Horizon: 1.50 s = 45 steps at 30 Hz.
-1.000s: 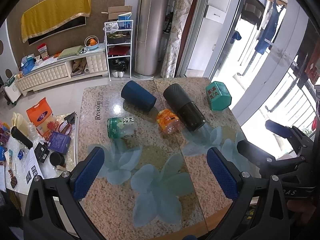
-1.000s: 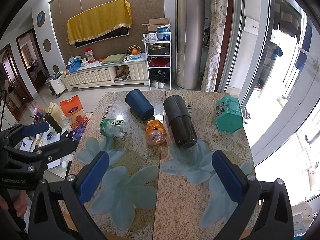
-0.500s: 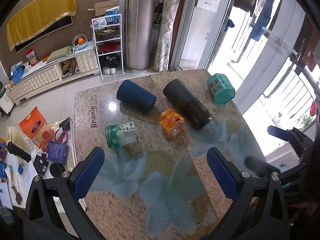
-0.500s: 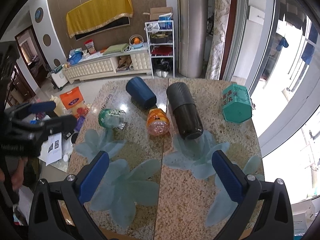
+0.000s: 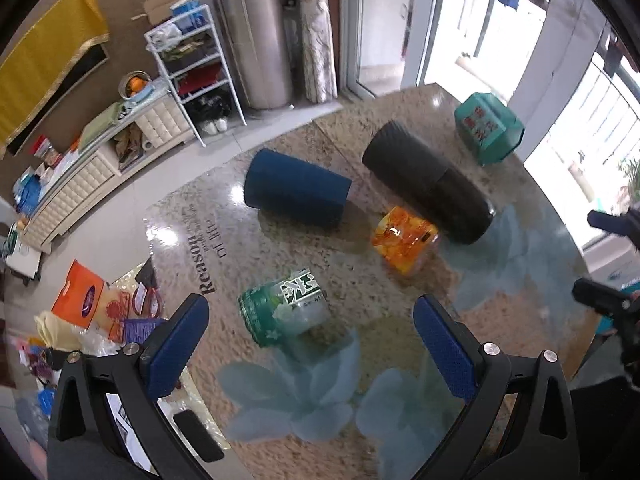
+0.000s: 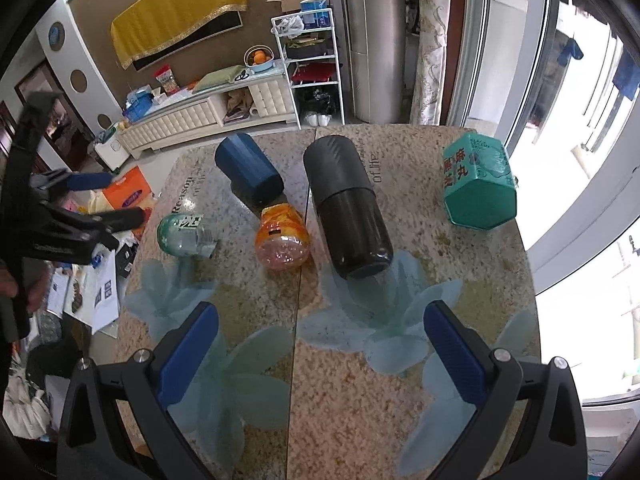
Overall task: Flip cup upright
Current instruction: 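Move the left gripper toward the green-labelled clear cup lying on its side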
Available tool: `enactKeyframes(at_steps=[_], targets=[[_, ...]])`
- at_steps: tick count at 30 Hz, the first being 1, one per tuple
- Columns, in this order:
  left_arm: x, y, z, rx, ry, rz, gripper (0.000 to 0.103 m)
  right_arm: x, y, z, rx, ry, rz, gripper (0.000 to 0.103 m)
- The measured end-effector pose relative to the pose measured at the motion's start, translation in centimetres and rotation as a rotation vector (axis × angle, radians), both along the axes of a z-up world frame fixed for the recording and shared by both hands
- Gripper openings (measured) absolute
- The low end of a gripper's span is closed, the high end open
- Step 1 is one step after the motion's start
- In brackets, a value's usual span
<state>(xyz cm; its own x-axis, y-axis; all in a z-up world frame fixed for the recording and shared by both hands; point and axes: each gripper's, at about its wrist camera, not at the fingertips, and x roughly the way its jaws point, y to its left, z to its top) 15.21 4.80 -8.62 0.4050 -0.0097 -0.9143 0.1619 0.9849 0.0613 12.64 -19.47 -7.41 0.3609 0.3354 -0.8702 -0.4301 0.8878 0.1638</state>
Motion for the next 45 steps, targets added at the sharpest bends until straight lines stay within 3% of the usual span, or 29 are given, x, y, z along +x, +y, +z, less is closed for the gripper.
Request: enactKeyframes(at_steps=[8, 13, 19, 23, 28, 33, 41, 45], targets=[[3.2, 1.3, -4.7, 0.047, 0.122, -0.084, 0.103, 1.3, -1.1, -3.1, -0.008, 0.081, -0.027, 0.103], [5.0, 1.5, -6.6, 0.095, 0.152, -0.251, 0.103, 1.8, -1.6, -4.7, -0.021, 0.136, -0.034, 0.103], [5.4, 0.8, -8.8, 0.074, 0.24, -0.459, 0.103, 2.1, -1.8, -5.5, -0.038, 0.173, -0.03, 0.103], [4.9, 0.3, -10.8, 0.147, 0.267, -0.584, 0.103, 2.1, -2.2, -6.0, -0.047, 0.193, -0.027, 0.103], [4.7, 0.5, -12.4, 0.205, 0.286, -0.651, 0.103, 2.2, -2.7, -6.7, -0.044, 0.221, -0.033, 0.103], [4.5, 0.0, -13.8, 0.248, 0.254, -0.743, 0.103, 2.7, -3.0, -7.3, -0.042, 0.235, -0.038, 0.103], [5.8, -0.2, -16.6, 0.238, 0.322, -0.736, 0.103, 2.7, -3.0, -7.7, -0.03, 0.24, -0.039, 0.103], [6.2, -0.1, -17.3, 0.238, 0.369, -0.75, 0.083, 2.8, -3.4, -7.6, -0.031, 0.238, -0.05, 0.103]])
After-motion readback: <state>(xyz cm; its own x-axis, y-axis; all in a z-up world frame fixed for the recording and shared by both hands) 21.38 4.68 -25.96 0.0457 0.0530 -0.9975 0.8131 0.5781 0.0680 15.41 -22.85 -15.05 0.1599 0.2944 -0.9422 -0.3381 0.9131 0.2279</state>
